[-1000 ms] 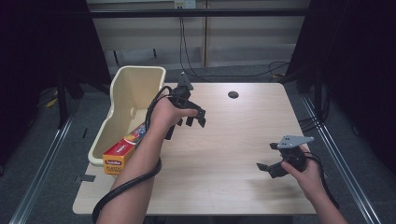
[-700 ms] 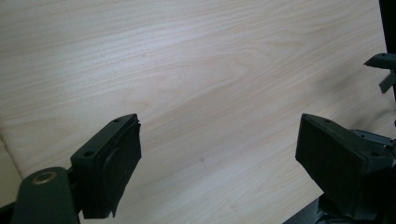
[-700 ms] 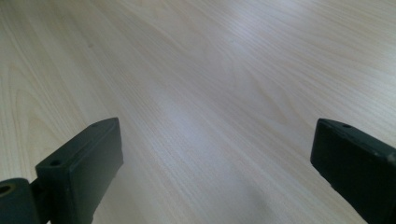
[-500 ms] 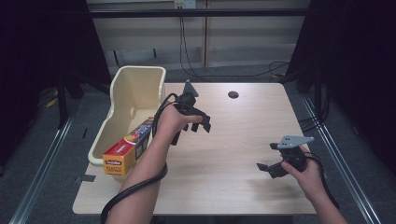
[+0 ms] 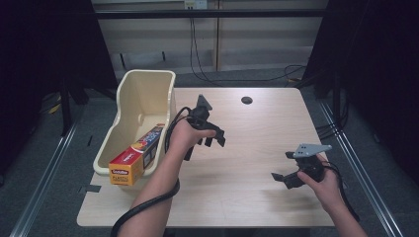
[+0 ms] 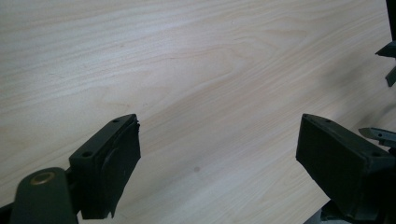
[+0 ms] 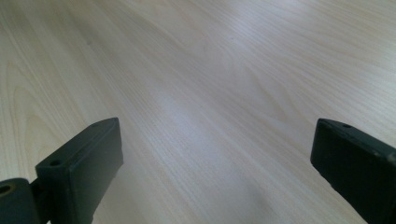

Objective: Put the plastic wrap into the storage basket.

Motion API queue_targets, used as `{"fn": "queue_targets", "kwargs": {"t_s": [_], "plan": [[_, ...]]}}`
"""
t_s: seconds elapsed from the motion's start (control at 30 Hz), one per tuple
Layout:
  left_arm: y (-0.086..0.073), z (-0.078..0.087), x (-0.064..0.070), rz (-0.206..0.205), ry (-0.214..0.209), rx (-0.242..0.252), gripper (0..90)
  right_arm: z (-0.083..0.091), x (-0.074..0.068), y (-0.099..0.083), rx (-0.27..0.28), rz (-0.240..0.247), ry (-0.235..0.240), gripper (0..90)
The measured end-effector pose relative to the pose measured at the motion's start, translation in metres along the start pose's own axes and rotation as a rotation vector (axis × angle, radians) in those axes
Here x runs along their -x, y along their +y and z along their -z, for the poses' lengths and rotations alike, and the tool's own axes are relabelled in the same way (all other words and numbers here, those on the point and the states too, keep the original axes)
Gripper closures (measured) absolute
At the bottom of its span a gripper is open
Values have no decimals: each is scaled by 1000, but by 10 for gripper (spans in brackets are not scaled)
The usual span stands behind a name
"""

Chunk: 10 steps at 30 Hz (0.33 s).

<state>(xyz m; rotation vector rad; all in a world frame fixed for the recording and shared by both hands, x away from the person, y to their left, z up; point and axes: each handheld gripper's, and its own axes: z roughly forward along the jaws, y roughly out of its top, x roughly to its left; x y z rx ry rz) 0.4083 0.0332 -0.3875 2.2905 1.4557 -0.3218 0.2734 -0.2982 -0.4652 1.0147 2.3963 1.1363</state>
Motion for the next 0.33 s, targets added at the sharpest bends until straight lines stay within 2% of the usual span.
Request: {"fn": "queue_targets", "kwargs": {"t_s": [0.07, 0.13, 0.23, 0.33], "plan": [[-2, -4, 0, 4, -9, 2, 136, 0, 0, 0, -2, 2, 4, 25], [-3, -6, -2, -10, 1, 3, 136, -1, -1, 0, -5, 1, -2, 25], [-6, -11, -2, -8, 8, 17, 137, -2, -1, -1, -7, 1, -5, 25], [-8, -14, -4, -19, 1, 17, 138, -3, 0, -2, -17, 4, -2, 25]]}}
